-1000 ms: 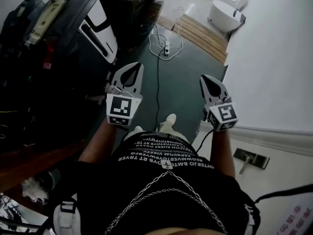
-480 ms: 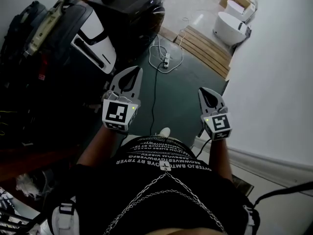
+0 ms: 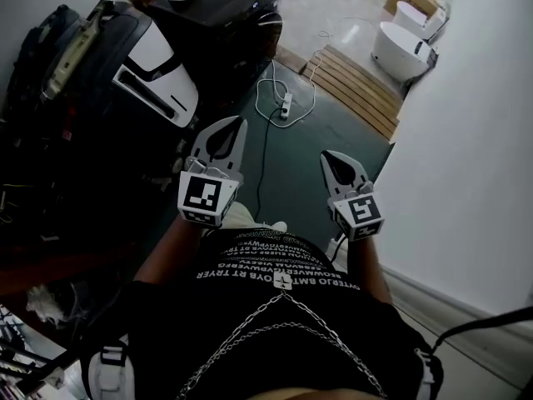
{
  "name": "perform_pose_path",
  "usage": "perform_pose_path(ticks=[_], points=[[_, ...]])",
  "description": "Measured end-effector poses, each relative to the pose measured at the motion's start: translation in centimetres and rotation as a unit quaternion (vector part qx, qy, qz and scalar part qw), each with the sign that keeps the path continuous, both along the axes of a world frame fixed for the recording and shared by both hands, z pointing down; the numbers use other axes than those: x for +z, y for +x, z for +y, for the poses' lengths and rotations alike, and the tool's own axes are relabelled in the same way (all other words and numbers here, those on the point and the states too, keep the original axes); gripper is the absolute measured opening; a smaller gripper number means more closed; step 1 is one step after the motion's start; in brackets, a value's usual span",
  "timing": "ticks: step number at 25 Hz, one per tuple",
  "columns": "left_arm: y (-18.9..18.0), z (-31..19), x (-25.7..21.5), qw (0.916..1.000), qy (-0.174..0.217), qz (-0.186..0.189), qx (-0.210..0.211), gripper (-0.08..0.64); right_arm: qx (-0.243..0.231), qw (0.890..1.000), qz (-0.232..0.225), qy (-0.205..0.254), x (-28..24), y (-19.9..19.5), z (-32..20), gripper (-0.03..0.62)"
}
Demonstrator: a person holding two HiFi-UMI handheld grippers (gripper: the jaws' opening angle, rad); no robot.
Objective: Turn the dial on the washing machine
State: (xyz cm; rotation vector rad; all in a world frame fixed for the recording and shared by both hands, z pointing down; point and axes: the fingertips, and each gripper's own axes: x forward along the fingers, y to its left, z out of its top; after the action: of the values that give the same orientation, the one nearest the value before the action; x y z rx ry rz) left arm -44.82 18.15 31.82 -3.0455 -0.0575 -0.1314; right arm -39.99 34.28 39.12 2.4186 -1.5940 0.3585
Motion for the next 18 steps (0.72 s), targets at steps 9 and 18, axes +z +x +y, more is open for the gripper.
perform_pose_path(ticks=[9, 18], points=[[5.1, -5.9, 3.1, 0.9995, 0.025, -0.016, -0.009, 0.006, 0.022, 1.0, -0.017, -0.003, 3.2, 7.0, -4.8, -0.003], [14.5, -14.6, 2.6, 0.9985, 0.045, 0.004, 0.031, 0.006, 0.044, 0.999, 0.013, -0.002, 0.3, 15.5, -14.1, -0.003]])
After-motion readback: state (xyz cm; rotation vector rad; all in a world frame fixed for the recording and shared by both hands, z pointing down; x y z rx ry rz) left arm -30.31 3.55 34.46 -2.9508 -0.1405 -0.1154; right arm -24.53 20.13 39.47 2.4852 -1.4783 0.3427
